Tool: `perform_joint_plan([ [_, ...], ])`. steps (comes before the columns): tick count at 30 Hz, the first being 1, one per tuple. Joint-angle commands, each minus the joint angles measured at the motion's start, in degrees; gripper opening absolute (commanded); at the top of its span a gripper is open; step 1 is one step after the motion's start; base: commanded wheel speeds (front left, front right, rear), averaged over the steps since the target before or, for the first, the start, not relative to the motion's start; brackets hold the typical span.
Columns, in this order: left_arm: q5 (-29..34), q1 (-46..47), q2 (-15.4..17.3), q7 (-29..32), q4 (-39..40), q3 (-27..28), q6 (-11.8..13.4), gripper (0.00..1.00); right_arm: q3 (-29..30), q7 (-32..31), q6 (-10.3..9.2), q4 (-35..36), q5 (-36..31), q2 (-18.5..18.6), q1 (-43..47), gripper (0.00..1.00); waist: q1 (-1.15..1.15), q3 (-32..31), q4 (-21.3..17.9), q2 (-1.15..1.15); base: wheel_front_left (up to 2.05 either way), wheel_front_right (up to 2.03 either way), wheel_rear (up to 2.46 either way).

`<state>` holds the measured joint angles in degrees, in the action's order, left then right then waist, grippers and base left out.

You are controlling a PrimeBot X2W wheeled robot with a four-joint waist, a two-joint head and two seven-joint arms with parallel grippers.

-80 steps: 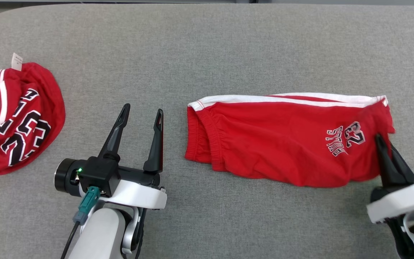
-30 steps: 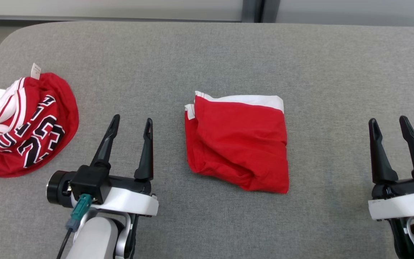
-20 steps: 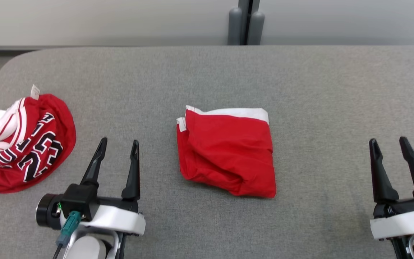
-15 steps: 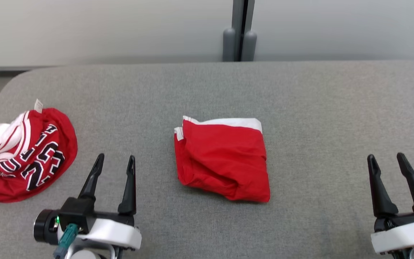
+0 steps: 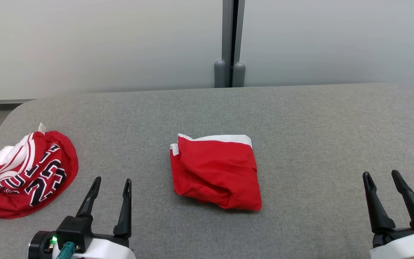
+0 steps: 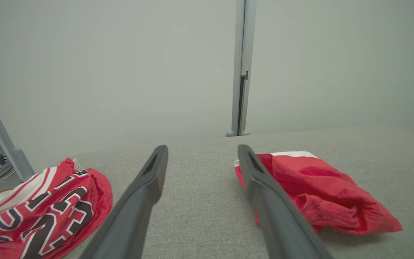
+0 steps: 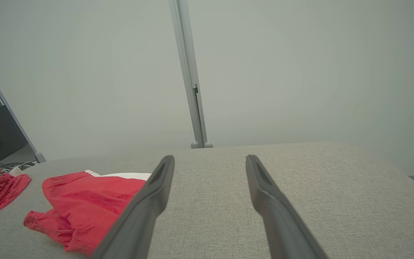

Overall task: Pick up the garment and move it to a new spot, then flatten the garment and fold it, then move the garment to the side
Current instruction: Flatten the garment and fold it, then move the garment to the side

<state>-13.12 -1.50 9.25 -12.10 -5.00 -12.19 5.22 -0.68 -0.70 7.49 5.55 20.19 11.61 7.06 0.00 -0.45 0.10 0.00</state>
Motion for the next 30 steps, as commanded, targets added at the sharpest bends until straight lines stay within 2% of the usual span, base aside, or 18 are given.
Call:
perform_joint_plan([
  [1, 0.2, -0.5, 0.3, 0.2, 0.4, -0.1, 0.3, 1.0, 0.2, -0.3, -0.01, 0.3, 0.0, 0.0, 0.4, 1.0, 0.0, 0.0, 0.1, 0.0, 0.0, 0.0, 0.0],
  [24, -0.3, 0.7, 0.9, 0.4, 1.9, -0.7, 1.5, 1.0, 1.1, -0.3, -0.01, -0.3, -0.1, -0.1, 0.1, 1.0, 0.0, 1.0, 0.5, 0.0, 0.0, 0.0, 0.0],
  [30, 0.7, 4.4, -0.2, -0.1, 3.3, -2.2, 1.2, 1.0, 3.4, -0.6, -0.01, -4.2, 0.2, 1.1, -2.3, 1.0, 0.0, 4.8, 3.5, 0.0, 0.0, 0.0, 0.0],
])
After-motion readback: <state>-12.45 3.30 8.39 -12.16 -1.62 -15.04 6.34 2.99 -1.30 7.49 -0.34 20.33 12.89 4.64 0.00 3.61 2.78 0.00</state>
